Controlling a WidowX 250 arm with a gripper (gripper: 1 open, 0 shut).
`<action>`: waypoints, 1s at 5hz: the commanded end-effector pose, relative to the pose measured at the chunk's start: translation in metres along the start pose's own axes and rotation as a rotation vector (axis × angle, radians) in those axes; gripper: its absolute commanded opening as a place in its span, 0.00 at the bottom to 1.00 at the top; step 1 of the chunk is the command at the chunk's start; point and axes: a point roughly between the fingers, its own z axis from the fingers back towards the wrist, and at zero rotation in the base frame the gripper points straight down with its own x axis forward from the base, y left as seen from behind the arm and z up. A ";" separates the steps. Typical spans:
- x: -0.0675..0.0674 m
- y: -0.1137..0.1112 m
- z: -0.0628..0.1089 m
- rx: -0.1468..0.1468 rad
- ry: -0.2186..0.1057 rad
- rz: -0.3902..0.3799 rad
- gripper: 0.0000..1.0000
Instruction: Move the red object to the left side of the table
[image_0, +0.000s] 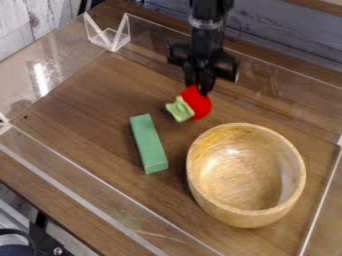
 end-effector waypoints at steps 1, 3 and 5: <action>0.003 0.014 0.039 -0.008 -0.108 0.103 0.00; -0.006 0.035 0.052 -0.020 -0.141 0.240 0.00; -0.004 0.056 0.060 -0.030 -0.140 0.275 0.00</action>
